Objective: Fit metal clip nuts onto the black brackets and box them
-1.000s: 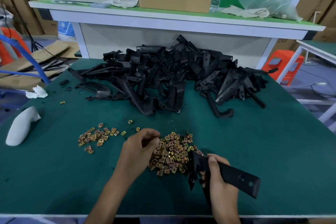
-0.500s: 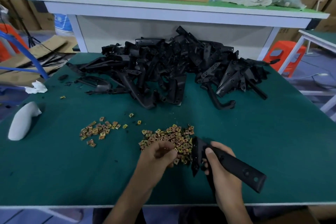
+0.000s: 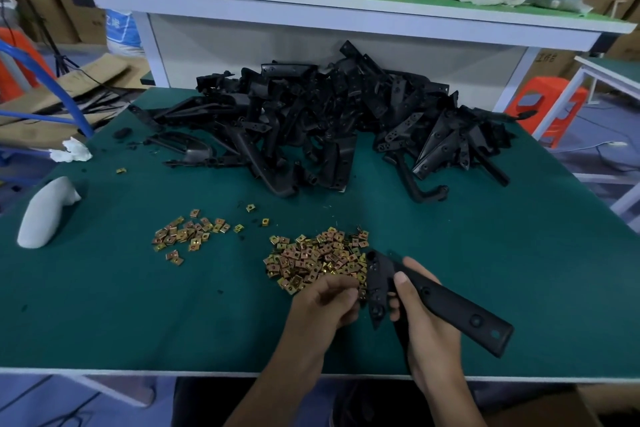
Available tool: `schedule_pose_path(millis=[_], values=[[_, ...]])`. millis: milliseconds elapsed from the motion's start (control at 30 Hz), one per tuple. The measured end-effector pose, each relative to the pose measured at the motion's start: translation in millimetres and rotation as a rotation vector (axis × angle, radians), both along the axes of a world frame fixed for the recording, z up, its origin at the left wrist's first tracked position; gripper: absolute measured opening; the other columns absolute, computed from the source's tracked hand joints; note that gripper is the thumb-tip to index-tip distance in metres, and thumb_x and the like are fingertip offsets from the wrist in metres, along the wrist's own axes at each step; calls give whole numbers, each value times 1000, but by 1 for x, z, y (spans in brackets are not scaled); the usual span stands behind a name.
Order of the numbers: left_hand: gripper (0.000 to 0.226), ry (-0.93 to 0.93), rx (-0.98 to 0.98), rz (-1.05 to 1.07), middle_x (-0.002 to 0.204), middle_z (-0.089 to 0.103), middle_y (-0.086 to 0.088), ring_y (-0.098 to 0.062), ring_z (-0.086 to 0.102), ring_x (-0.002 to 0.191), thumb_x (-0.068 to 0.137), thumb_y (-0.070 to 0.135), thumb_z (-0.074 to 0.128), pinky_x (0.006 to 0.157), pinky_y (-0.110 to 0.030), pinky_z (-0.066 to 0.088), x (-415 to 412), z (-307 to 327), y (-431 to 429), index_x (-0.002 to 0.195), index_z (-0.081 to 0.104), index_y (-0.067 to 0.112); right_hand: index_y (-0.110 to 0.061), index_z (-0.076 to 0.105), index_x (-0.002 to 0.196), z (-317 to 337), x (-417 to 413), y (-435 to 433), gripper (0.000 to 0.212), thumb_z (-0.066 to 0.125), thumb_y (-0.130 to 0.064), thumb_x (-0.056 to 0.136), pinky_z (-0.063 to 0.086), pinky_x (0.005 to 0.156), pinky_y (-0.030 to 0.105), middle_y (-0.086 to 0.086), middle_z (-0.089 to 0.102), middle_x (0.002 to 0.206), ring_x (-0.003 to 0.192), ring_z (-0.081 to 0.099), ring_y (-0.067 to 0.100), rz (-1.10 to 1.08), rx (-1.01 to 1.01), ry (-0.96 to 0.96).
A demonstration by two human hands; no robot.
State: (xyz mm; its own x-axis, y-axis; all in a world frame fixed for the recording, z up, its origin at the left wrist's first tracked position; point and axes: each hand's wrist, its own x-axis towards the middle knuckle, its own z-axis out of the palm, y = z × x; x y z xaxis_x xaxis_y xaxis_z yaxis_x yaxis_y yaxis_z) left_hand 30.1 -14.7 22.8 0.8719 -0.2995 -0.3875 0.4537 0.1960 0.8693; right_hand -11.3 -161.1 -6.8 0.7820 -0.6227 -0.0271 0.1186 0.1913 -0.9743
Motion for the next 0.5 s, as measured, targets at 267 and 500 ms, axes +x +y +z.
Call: schedule_pose_path(millis=[267, 500], values=[[11, 155, -128, -14, 81, 75, -5, -12, 70, 69, 90, 1, 71, 65, -25, 58, -3, -2, -6, 95, 77, 10, -30, 72, 117, -3, 0, -2, 34, 73, -34, 84, 53, 58, 22, 6, 75, 91, 71, 62, 12, 35, -27, -17], [18, 187, -190, -129, 74, 69, -11, -15, 65, 61, 88, -8, 67, 57, -24, 55, 3, 4, 3, 101, 66, 3, -34, 72, 119, -5, -2, -3, 34, 75, -37, 85, 55, 64, 23, 8, 77, 102, 80, 66, 13, 81, -56, 0]])
